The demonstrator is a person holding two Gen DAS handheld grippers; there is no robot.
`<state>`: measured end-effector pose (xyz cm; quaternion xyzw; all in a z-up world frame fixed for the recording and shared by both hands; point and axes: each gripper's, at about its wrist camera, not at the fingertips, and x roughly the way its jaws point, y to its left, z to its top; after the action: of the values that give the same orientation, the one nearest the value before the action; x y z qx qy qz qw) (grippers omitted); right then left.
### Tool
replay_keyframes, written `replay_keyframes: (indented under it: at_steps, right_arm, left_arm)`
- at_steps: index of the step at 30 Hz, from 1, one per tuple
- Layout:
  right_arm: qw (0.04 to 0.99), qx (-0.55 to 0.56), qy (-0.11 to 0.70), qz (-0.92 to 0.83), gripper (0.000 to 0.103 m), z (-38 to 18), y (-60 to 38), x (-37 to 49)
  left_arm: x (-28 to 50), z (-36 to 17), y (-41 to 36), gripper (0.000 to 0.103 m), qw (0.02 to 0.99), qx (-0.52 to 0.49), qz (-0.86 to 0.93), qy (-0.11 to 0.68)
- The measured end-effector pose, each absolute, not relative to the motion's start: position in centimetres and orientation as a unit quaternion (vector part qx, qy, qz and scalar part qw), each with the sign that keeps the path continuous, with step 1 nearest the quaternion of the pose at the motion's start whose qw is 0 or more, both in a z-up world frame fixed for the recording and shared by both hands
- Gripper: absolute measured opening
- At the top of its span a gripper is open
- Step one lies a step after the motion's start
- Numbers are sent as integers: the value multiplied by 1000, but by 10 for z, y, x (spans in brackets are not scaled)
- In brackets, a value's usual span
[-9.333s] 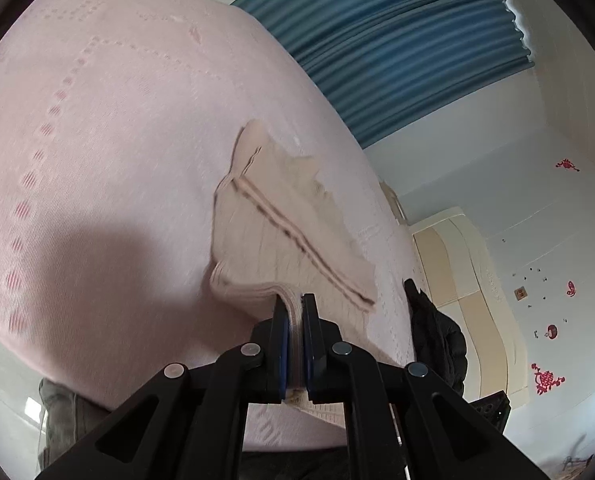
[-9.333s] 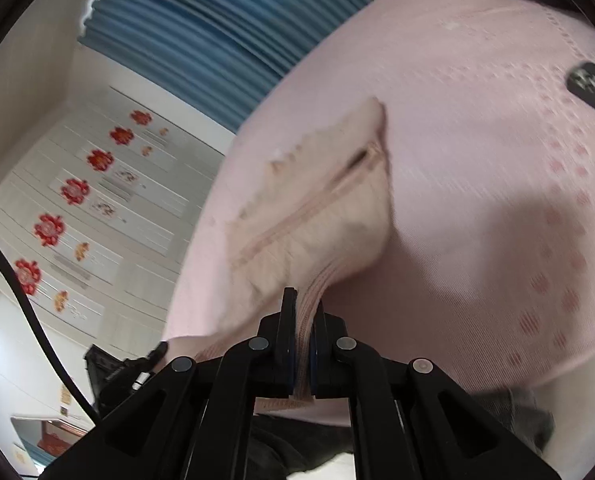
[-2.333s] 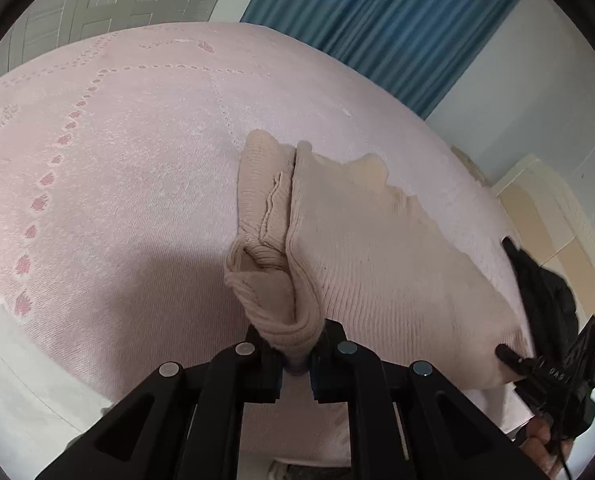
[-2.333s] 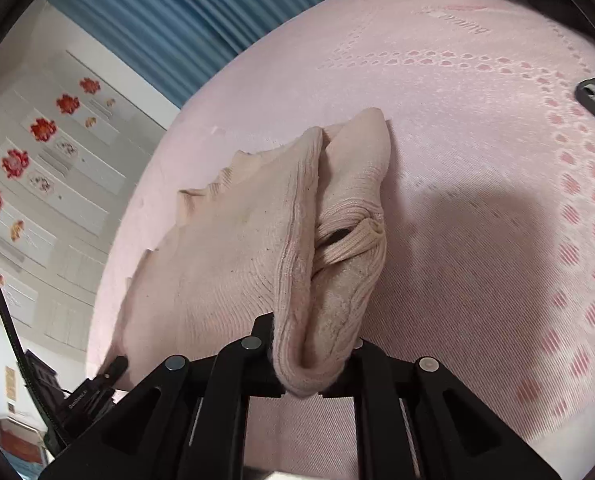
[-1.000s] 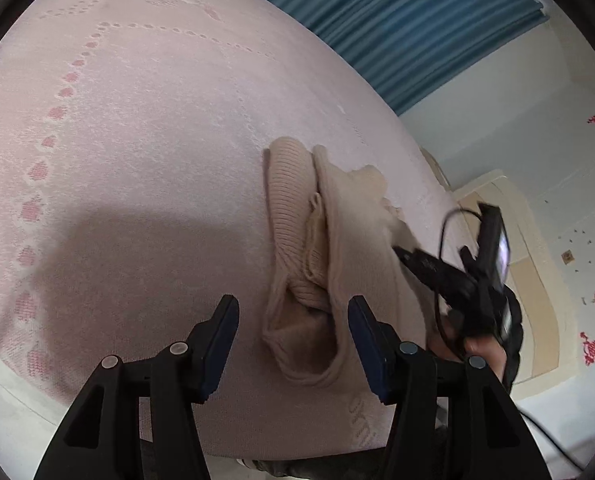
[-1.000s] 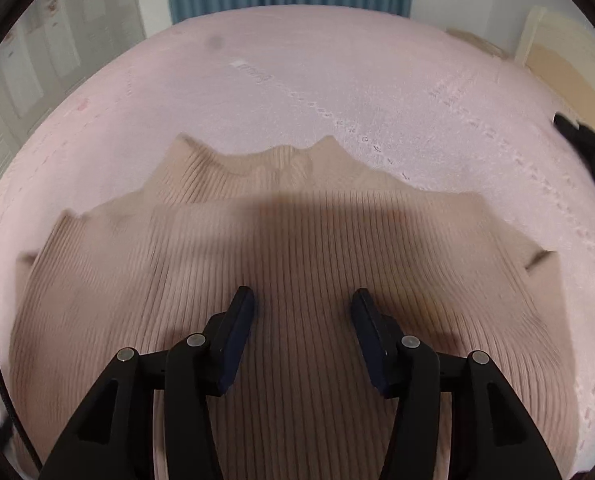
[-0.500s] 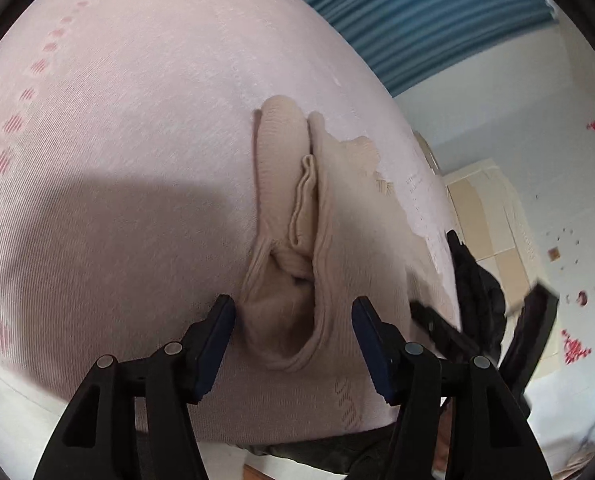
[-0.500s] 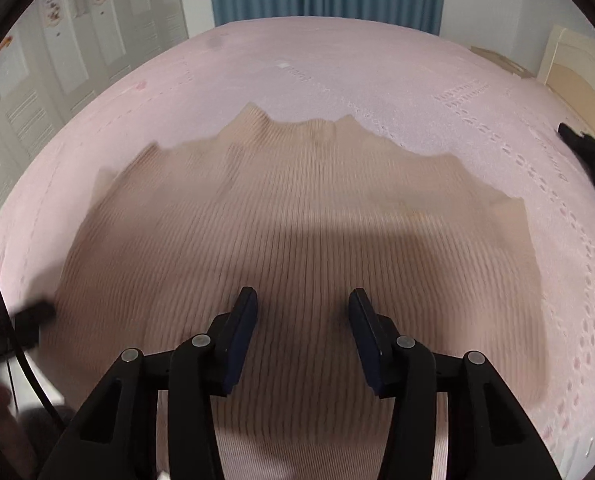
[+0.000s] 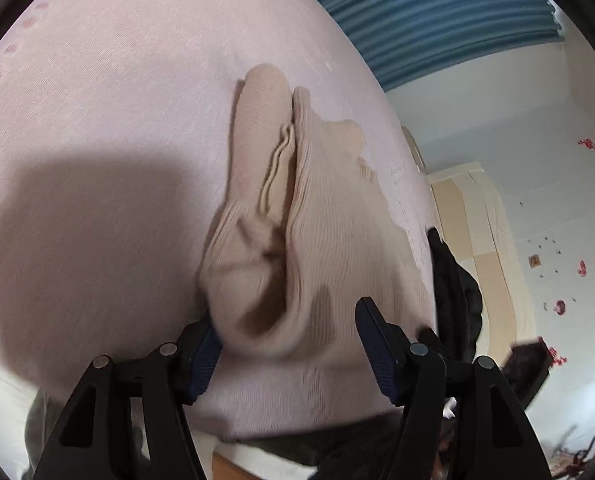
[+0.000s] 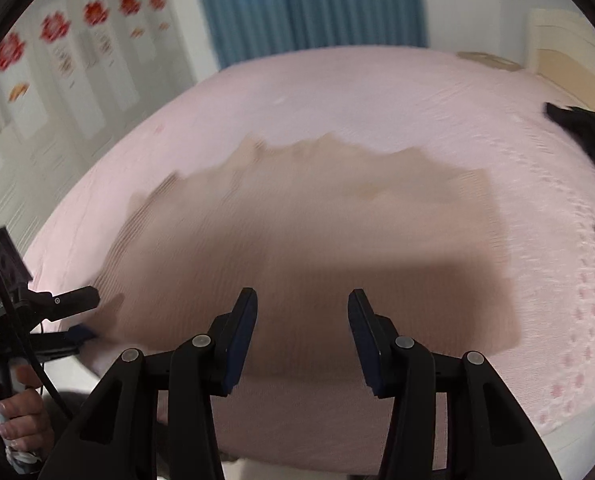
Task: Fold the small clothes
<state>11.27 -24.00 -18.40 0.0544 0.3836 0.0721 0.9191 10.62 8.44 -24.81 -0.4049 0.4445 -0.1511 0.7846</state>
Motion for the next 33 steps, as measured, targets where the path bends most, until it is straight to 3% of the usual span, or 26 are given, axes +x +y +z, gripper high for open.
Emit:
replay_keyframes:
  at_steps: [6,8,11,19,26,33]
  right_arm:
    - [922,110,370,4,47,-180,-300,102]
    - [912,157,378,8,47,-187,-316,99]
    - [907,183,379,3,47,-188,-326,98]
    - [913,149,378,-30,47,-177,-347,83]
    - [913,136,378,-78,47,-161,-396,56]
    - [901,184,373,-127,47,-158,-453,28]
  left_arm:
    - [135,-231,66,58,823,-340,-96,445]
    - [139,-227,61,37,834,-317,-69,447]
    - [143,-218,60,22,836,-315,-54,447]
    - [148,-148,17,19,873,-239,2,425]
    - [163,-83,-80,18,903,-121,5,413]
    - [166,-92,-192,19,889,-63,-87,444]
